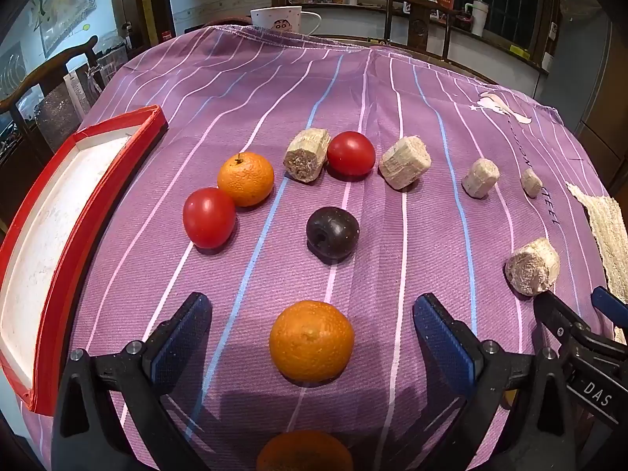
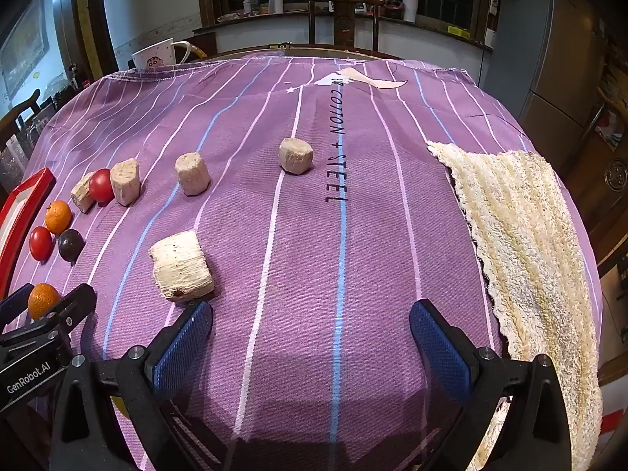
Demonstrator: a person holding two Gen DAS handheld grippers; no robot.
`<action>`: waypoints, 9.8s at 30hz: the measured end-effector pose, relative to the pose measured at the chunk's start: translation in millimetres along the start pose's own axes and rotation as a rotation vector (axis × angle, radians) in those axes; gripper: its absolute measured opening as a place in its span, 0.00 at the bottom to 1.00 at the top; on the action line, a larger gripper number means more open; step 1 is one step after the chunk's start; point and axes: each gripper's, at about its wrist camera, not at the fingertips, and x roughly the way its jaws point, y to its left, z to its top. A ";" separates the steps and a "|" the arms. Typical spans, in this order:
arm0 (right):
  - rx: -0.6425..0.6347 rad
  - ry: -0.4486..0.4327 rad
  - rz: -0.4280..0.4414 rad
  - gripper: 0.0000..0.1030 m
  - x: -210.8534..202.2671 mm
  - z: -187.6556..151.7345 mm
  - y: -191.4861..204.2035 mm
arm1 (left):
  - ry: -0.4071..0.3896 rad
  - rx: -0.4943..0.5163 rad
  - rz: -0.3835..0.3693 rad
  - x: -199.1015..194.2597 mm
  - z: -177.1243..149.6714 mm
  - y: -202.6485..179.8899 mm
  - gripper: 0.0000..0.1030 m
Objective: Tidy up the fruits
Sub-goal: 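Move both grippers toward the fruits, left toward an orange, right toward the green grape, then grasp the orange with the left gripper while the right gripper grasps the green grape, then carry the orange and grape over the red tray and release both, then withdraw both open grippers from the tray back toward the fruit row, then grasp a second orange with the left gripper while the right grasps a beige block, then carry the orange and beige block into the red tray and release both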
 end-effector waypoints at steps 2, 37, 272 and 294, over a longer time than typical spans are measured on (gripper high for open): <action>-0.001 0.003 -0.002 1.00 0.2 0.1 -0.2 | 0.001 -0.001 -0.001 0.0 0.0 0.1 1.00; 0.017 -0.151 0.183 0.99 -72.5 -27.8 9.3 | -0.195 -0.095 -0.085 -79.8 -4.8 112.7 1.00; -0.050 0.012 0.282 0.47 -13.8 19.7 37.3 | 0.050 0.207 -0.252 -19.9 -5.6 30.6 0.68; -0.165 -0.064 0.288 0.34 -63.5 11.8 86.3 | -0.023 0.007 -0.256 -68.2 -6.2 107.3 0.30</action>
